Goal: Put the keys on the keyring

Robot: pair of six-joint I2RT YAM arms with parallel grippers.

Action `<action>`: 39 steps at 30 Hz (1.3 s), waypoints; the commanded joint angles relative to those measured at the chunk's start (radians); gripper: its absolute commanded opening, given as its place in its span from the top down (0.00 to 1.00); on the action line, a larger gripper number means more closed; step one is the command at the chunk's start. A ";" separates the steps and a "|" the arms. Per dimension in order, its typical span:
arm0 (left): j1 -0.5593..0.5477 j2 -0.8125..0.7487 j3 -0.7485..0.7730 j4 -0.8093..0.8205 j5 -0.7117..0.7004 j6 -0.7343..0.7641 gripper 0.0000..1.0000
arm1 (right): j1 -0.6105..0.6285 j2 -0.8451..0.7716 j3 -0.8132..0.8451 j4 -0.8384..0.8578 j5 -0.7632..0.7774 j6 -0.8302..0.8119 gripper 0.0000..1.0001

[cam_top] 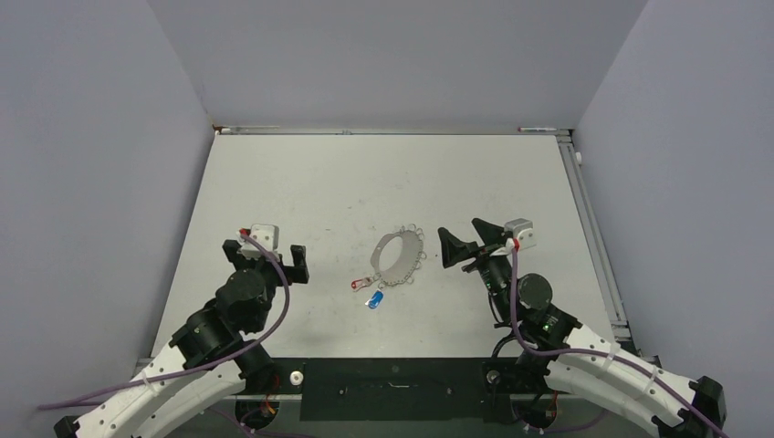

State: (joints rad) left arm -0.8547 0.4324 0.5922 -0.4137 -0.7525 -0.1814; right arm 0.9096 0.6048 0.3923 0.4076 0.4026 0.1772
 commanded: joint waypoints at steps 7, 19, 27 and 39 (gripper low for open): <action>0.062 -0.085 -0.025 0.105 0.053 0.021 0.04 | -0.002 0.025 -0.036 0.084 0.079 0.019 0.18; 0.129 -0.069 -0.024 0.099 0.197 0.007 0.04 | -0.002 0.047 -0.034 0.064 0.052 0.018 0.18; 0.135 -0.073 -0.024 0.092 0.203 0.007 0.04 | -0.003 0.074 -0.019 0.085 0.024 -0.003 0.18; 0.156 -0.074 -0.020 0.090 0.241 0.007 0.04 | -0.002 0.079 -0.010 0.110 -0.007 -0.007 0.19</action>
State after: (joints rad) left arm -0.7059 0.3584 0.5652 -0.3553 -0.5339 -0.1730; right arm 0.9096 0.6853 0.3473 0.4496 0.4274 0.1696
